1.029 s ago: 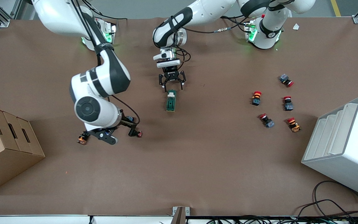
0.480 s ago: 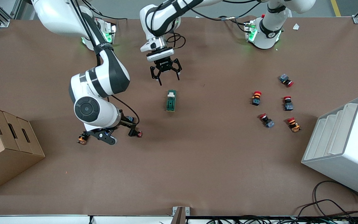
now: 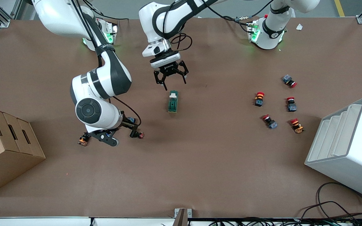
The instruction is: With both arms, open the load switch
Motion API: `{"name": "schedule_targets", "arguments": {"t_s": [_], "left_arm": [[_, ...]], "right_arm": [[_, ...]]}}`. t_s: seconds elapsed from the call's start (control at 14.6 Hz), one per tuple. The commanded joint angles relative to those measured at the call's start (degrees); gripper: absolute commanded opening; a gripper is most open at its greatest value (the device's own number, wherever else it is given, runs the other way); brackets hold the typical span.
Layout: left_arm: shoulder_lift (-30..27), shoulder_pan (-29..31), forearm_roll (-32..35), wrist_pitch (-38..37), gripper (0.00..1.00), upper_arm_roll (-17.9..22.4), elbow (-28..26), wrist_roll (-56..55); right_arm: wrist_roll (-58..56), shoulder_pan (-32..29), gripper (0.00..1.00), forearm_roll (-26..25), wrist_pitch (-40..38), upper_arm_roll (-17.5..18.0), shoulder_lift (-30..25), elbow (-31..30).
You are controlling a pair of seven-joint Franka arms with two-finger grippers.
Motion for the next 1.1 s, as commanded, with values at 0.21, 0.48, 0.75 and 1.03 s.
{"name": "schedule_targets", "arguments": {"t_s": [0.21, 0.48, 0.75, 1.03], "left_arm": [[-1.2, 1.7, -2.2, 0.4, 1.0, -0.1, -0.3, 3.6], [-0.8, 1.6, -2.2, 0.4, 1.0, -0.1, -0.4, 4.0], [-1.3, 1.8, -2.9, 0.4, 1.0, -0.1, -0.3, 6.4], [-3.0, 4.9, -8.0, 0.4, 1.0, -0.1, 2.7, 13.1]], "right_arm": [[-19.8, -9.2, 1.0, -5.8, -2.5, 1.6, -4.6, 1.7], [-20.6, -9.9, 1.0, -5.8, -2.7, 1.4, -4.7, 1.7], [-41.7, -19.9, 1.0, -5.8, -3.8, 1.2, -5.7, 2.4], [-54.5, -28.7, 1.0, -5.8, -3.9, 1.3, -6.5, 3.0]]}}
